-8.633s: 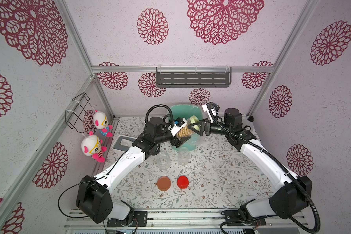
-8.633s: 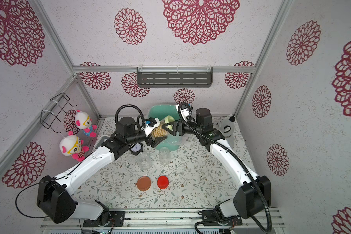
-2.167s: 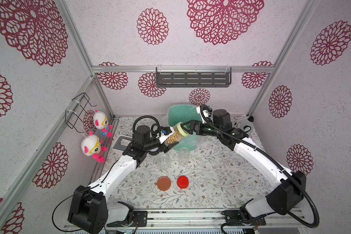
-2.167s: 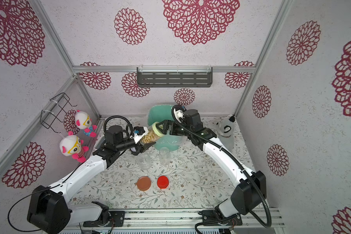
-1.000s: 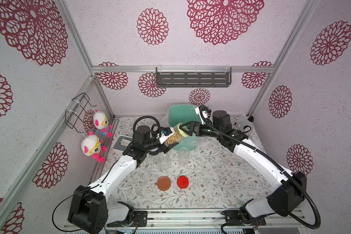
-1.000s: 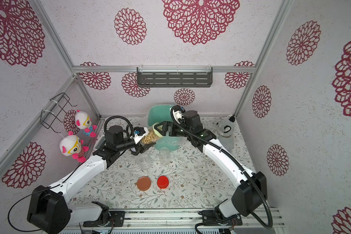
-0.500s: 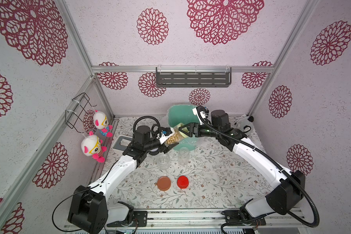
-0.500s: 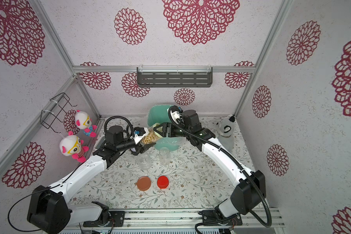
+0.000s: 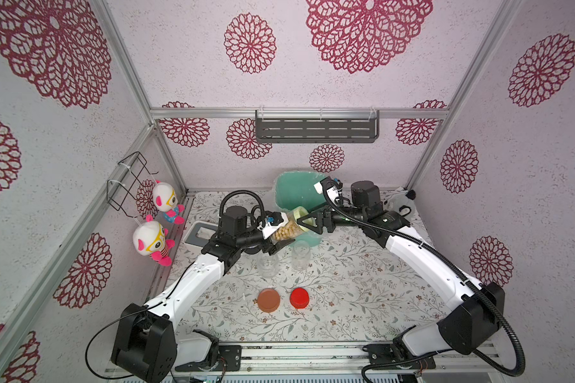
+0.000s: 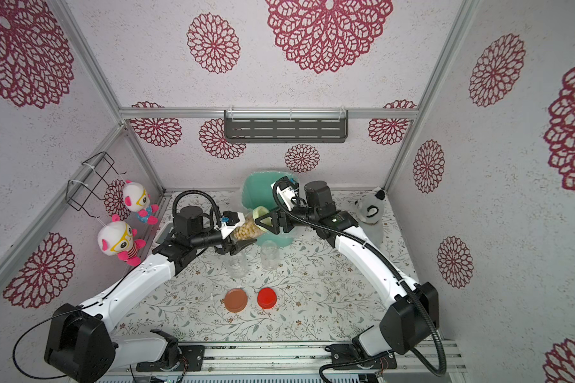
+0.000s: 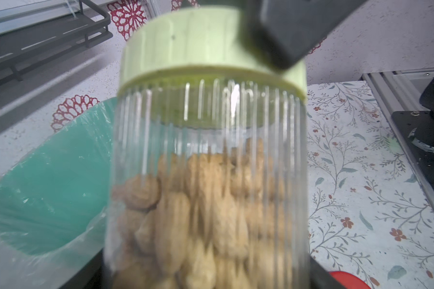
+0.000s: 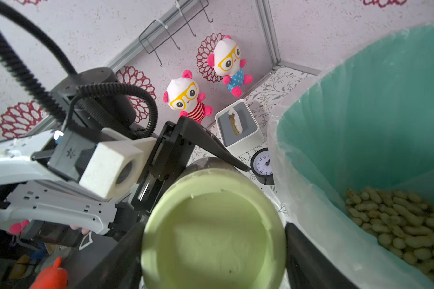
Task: Empty moldy peanuts from jars
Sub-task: Unscrew the lid from the jar.
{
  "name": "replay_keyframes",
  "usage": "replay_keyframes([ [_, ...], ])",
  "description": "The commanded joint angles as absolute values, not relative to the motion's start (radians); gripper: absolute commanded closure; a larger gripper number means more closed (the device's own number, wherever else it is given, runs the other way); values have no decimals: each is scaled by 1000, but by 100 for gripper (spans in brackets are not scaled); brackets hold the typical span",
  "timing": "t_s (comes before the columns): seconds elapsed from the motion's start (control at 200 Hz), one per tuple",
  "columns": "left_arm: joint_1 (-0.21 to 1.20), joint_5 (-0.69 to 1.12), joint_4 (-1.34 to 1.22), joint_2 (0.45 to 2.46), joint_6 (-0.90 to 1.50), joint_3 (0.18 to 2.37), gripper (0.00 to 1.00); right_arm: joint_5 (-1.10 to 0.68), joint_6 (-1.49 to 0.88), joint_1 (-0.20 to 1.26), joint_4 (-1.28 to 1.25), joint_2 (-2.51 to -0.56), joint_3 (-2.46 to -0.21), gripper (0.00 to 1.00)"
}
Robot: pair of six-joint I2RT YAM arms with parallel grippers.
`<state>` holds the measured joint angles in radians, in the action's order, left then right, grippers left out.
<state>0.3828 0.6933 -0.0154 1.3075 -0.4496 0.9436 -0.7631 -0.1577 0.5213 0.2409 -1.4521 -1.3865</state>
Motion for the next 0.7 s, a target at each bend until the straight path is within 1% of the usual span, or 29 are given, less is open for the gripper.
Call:
replay_keyframes([
  [0.0, 358, 755, -40, 1281, -423, 1006, 100, -797, 145, 475, 288, -1390, -1362, 65],
  [0.07, 356, 772, -24, 1285, -425, 1013, 100, -828, 233, 453, 331, -1390, -1370, 65],
  [0.22, 355, 806, 2, 1296, -423, 1028, 100, -902, 508, 435, 449, -1390, -1397, 66],
  [0.47, 350, 840, 27, 1305, -422, 1041, 100, -899, 756, 434, 614, -1446, -1499, 64],
  [0.605, 350, 850, 36, 1311, -423, 1046, 100, -907, 835, 434, 679, -1482, -1549, 59],
  [0.695, 350, 854, 38, 1315, -423, 1048, 100, -914, 866, 434, 693, -1493, -1566, 53],
])
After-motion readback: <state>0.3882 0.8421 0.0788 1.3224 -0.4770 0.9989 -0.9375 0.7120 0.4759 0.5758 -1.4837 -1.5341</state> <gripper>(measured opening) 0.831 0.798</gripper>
